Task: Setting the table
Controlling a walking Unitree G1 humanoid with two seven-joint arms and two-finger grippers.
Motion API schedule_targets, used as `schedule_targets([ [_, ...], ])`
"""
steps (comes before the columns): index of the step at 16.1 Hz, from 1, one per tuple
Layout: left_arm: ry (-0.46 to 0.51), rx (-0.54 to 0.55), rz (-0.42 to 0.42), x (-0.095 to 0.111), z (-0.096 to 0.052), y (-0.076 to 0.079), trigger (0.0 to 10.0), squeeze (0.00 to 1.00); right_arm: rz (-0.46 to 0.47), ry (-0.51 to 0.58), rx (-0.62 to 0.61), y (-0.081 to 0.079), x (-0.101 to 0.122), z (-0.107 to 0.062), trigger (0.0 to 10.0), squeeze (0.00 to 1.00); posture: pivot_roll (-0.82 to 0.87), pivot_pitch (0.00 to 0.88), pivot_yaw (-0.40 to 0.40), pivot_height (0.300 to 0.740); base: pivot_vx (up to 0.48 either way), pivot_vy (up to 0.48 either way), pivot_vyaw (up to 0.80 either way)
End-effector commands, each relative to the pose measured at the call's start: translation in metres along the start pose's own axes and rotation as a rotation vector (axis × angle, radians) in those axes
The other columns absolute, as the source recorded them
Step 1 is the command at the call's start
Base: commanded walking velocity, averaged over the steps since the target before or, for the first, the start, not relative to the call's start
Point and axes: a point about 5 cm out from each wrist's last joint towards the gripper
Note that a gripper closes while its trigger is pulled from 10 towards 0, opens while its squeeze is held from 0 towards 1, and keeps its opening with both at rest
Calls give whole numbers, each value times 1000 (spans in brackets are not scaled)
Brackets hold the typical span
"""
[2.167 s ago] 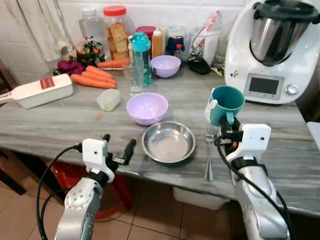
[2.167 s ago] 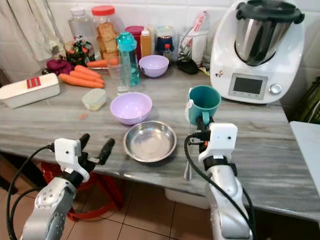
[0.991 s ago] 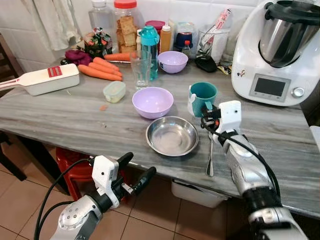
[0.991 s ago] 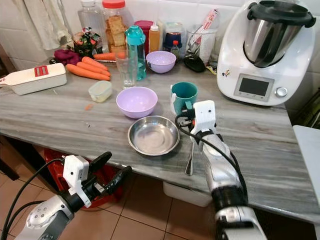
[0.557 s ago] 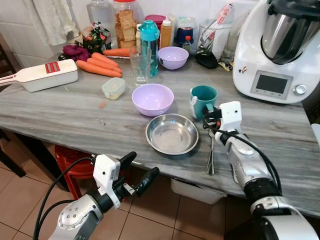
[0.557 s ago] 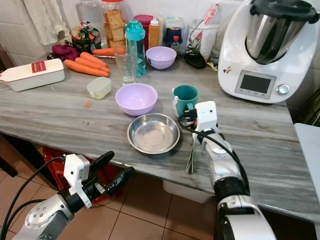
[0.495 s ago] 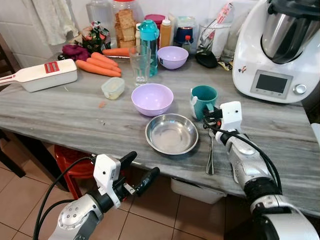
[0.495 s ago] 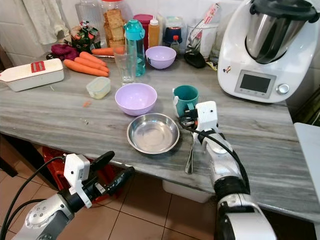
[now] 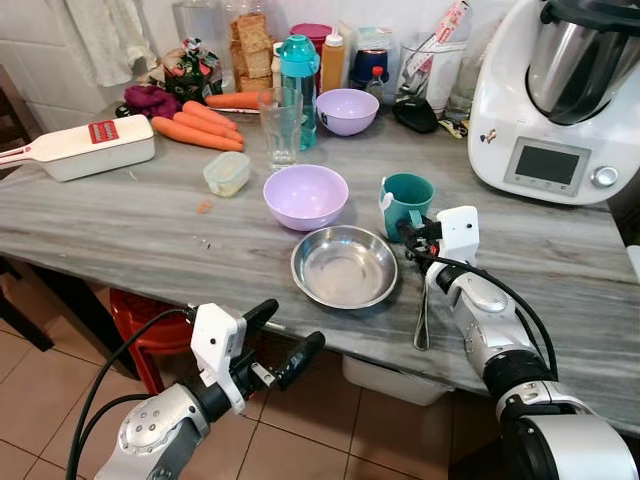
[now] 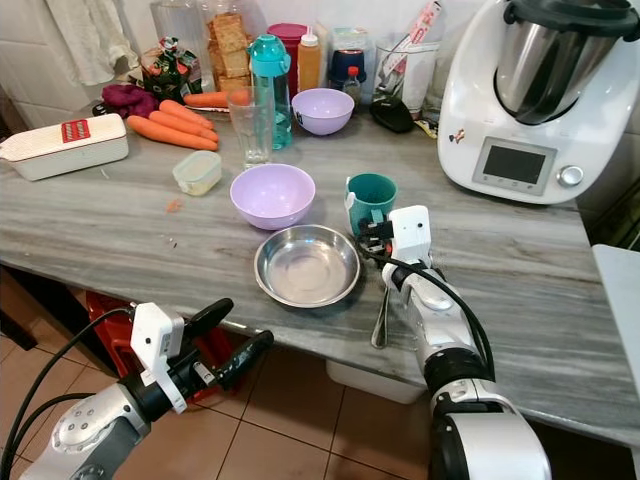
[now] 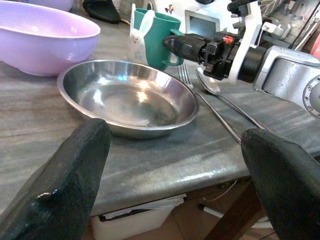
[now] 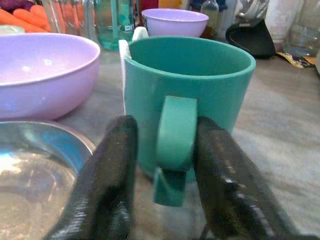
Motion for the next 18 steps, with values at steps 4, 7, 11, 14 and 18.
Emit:
schedule_targets([
  [4,9,-3,12,4,5,-1,10000,0,-13,64,-21,3,11,3,10000,1000,68,46,-6,740,0,0,0],
  [7,14,-26,-6,3,8,-1,10000,0,-13,131,-87,10,19,-2,10000,1000,64,30,-9,740,0,0,0],
  [11,30,-8,15,2,14,-6,10000,0,-4,178,-161,13,15,-17,10000,1000,45,4,-2,740,0,0,0],
  [14,58,49,46,3,19,-13,10000,0,1,198,-206,12,13,-27,10000,1000,32,0,9,740,0,0,0],
  [18,82,194,83,4,24,-30,10000,0,-18,239,-260,8,19,-49,10000,1000,26,0,14,740,0,0,0],
])
Point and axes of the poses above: a point about 5 cm out from each wrist's last joint towards the gripper, its own z axis pointing out of the wrist towards the gripper, its own x axis along the axis of the wrist's last joint, y = z × x, and after that the axes turned 2 degrees about -z, right-handed
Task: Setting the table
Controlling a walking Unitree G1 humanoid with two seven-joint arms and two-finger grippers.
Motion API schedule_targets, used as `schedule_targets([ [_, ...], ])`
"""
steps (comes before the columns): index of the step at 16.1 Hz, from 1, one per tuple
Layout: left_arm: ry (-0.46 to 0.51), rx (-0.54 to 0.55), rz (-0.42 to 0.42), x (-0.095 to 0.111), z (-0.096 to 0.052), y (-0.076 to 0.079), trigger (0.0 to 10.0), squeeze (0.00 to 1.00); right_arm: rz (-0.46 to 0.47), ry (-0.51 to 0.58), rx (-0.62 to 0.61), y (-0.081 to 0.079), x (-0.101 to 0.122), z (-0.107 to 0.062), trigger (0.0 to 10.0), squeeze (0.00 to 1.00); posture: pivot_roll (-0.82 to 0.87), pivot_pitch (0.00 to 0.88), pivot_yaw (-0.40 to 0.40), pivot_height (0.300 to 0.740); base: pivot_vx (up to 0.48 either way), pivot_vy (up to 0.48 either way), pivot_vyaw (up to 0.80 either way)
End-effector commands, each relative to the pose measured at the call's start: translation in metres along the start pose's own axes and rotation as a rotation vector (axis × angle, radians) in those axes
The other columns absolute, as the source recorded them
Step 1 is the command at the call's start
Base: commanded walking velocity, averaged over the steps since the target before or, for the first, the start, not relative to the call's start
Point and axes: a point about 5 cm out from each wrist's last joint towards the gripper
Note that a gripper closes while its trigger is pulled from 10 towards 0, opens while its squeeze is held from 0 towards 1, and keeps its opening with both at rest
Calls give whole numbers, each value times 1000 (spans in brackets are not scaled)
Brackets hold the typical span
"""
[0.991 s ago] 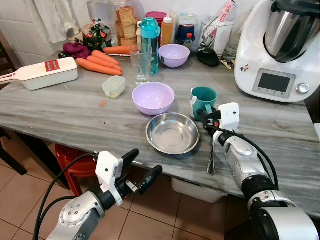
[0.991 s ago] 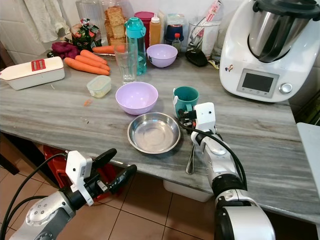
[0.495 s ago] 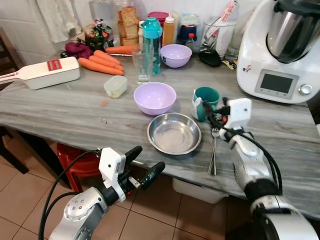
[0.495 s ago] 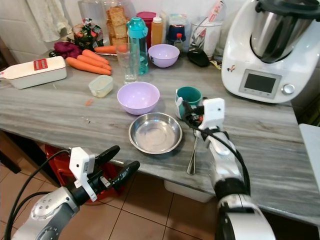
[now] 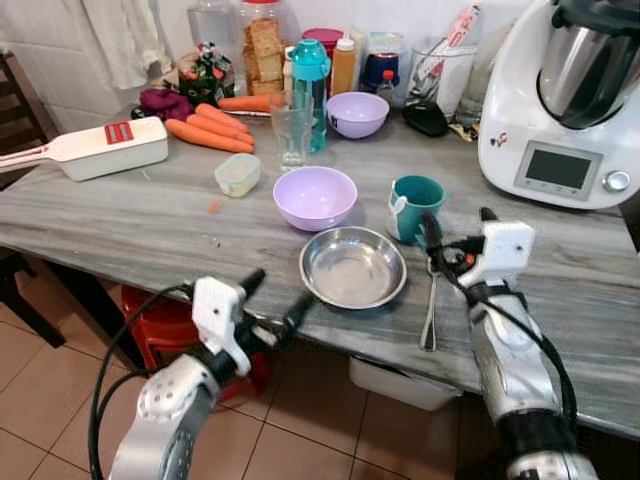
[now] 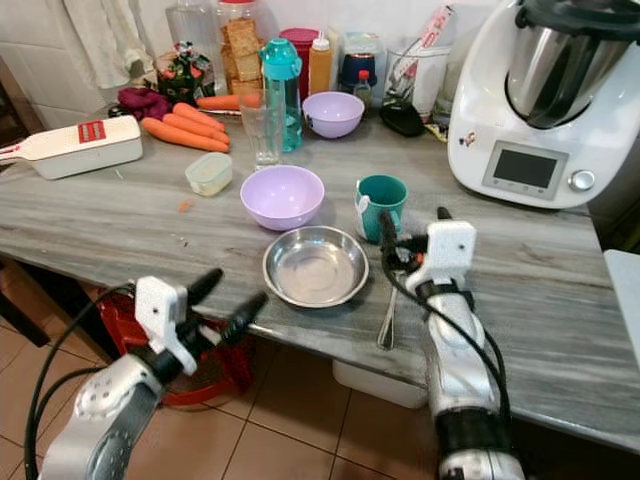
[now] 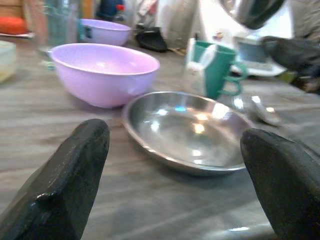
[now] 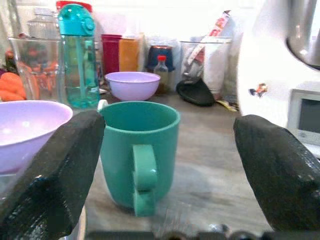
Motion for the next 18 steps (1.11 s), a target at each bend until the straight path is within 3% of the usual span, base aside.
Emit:
schedule_targets([
  [1,-14,54,21,-4,0,-5,10000,0,-14,11,-20,0,6,-6,10000,1000,24,0,16,740,0,0,0],
  [2,-36,131,34,-8,2,-11,10000,0,-27,9,-36,-1,7,-19,10000,1000,19,0,21,740,0,0,0],
  [5,-51,217,57,-13,2,-19,10000,0,-33,-26,-44,-8,5,-39,10000,1000,3,0,29,740,0,0,0],
  [12,-30,375,134,-13,3,-35,10000,0,-34,-95,-54,-15,9,-69,10000,1000,-10,0,24,740,0,0,0],
  [13,-30,380,140,-14,3,-36,10000,0,-36,-106,-49,-16,9,-70,10000,667,-10,0,23,740,0,0,0],
  [14,-29,393,145,-14,3,-38,10000,0,-37,-110,-47,-16,10,-70,10000,8,-10,0,23,740,0,0,0],
  [18,-26,416,159,-15,3,-40,10000,0,-41,-115,-39,-17,12,-68,10000,0,-10,0,19,740,0,0,0],
])
Point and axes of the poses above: a point about 5 cm out from each wrist's last joint towards the gripper, its own z axis pointing out of the wrist towards the gripper, its own x axis along the axis of the wrist's last joint, y = z × x, and after that the axes turned 2 degrees about -z, right-handed
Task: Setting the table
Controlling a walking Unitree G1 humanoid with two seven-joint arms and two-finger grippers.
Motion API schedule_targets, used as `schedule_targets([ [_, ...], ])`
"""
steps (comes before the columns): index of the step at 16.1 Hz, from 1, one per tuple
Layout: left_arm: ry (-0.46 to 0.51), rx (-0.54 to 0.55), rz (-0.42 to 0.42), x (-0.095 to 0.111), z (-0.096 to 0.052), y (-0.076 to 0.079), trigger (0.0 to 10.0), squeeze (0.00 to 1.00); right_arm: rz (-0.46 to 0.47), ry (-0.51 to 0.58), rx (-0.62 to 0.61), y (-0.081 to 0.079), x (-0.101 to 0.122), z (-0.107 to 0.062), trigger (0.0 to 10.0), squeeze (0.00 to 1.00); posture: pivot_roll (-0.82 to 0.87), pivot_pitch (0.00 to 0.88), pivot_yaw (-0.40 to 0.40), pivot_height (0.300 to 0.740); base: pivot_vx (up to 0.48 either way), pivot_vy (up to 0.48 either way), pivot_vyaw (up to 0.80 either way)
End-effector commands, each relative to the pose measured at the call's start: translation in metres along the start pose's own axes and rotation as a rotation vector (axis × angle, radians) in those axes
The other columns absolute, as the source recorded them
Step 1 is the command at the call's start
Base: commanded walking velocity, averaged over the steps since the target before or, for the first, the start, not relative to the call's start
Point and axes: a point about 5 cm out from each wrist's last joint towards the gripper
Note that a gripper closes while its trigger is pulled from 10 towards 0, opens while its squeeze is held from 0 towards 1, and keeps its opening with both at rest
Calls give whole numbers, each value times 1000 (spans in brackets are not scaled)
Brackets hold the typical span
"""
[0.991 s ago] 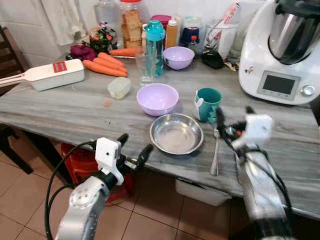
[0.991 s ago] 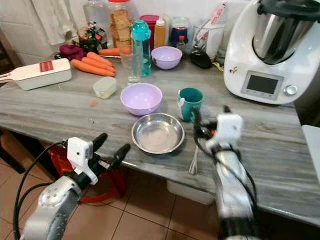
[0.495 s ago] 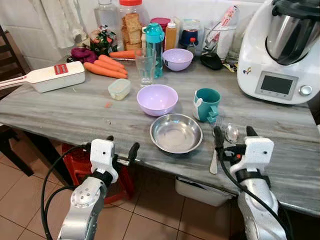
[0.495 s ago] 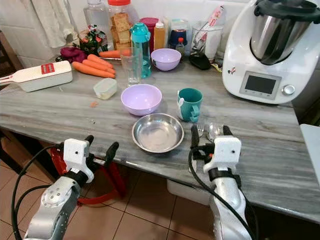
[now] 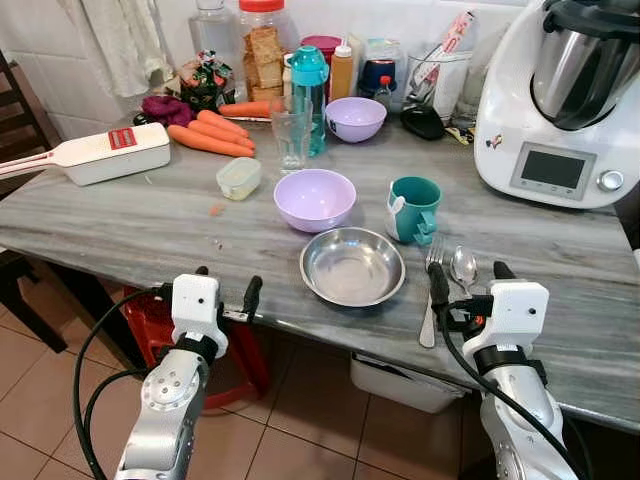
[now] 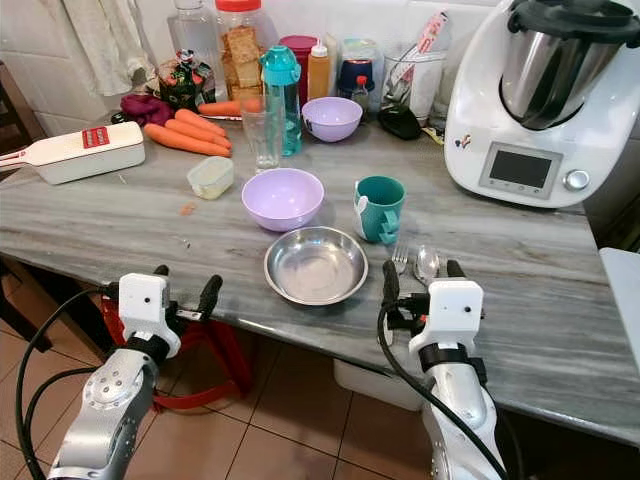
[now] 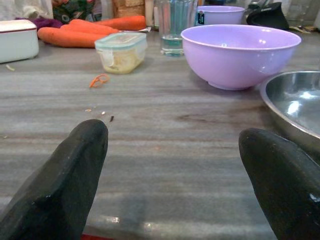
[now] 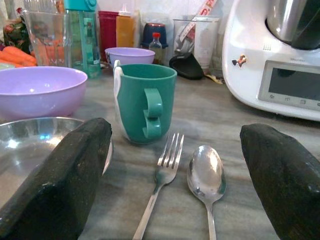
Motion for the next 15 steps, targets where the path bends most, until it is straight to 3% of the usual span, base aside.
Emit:
schedule_targets([
  [1,10,3,8,2,2,0,10000,0,-9,25,11,-2,8,1,10000,0,-10,0,19,740,0,0,0],
  [9,14,7,24,2,2,0,10000,0,-32,20,43,-9,8,1,10000,0,-12,0,24,740,0,0,0],
  [15,21,29,50,2,2,-5,10000,0,-48,23,79,-17,8,1,10000,0,-4,0,29,740,0,0,800],
])
Point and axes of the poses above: a point about 5 cm out from each wrist's last joint towards the gripper, its own z axis pointing out of the wrist towards the gripper, its own x axis along the axis of the wrist's last joint, y = z × x, and after that the axes turned 2 degrees about -z, right-handed
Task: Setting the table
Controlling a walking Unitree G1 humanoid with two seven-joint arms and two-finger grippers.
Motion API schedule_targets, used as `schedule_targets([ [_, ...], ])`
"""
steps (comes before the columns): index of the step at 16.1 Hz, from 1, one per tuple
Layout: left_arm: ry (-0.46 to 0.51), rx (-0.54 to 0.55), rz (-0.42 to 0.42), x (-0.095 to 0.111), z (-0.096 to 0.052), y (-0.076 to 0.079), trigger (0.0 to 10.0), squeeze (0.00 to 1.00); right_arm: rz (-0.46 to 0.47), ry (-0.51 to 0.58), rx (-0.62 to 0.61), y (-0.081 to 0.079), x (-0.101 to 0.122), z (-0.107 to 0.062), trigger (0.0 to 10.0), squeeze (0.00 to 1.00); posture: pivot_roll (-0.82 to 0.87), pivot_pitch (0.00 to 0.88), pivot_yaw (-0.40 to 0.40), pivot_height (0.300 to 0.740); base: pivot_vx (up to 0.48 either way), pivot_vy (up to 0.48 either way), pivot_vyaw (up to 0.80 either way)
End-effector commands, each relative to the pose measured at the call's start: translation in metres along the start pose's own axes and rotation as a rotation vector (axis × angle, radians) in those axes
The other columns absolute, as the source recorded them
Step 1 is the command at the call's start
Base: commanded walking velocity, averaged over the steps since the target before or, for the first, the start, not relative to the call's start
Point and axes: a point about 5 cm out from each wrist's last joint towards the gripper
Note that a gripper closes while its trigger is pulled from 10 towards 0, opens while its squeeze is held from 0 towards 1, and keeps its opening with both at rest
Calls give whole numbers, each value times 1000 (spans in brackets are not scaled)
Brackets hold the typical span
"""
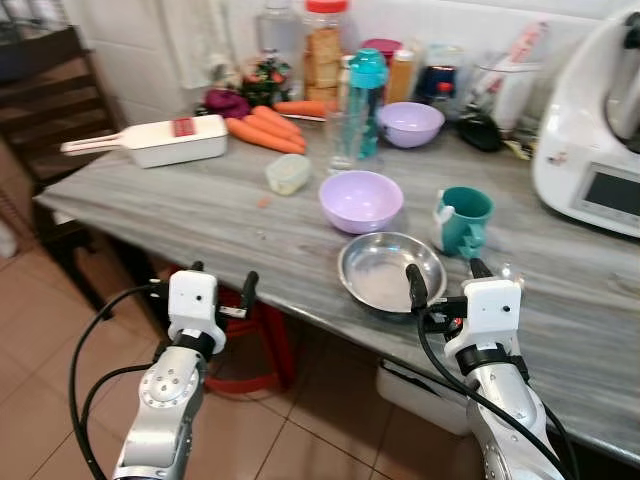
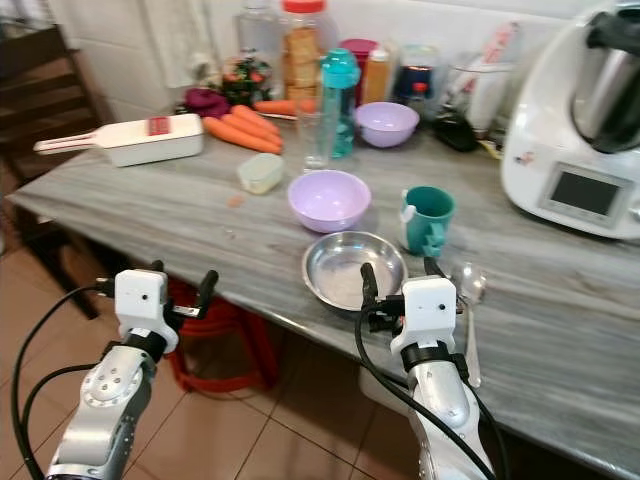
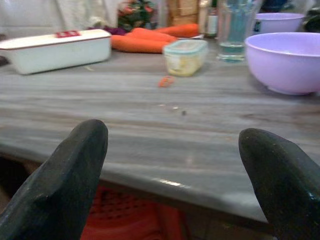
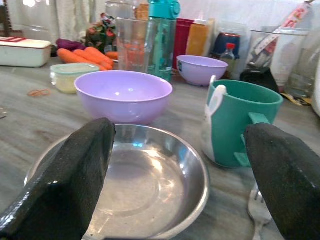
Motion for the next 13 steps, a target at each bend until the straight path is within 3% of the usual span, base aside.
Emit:
schedule_targets([
  [1,-13,13,10,-2,0,-3,10000,0,-4,18,4,0,5,1,10000,0,-4,0,29,740,0,0,800],
  [6,-26,107,2,-2,1,-19,10000,0,-9,28,35,-5,6,4,10000,0,-3,0,31,740,0,0,800],
  [13,-35,134,9,-7,1,-21,10000,0,-7,41,92,-14,8,10,10000,0,2,0,26,740,0,0,800],
])
Point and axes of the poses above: a point about 5 cm out from each wrist's last joint towards the gripper, its own z axis pointing out of the wrist towards the gripper, its own x axis along the axis of the wrist's last joint, y = z × x, and after that the axes turned 2 degrees about -z, right-handed
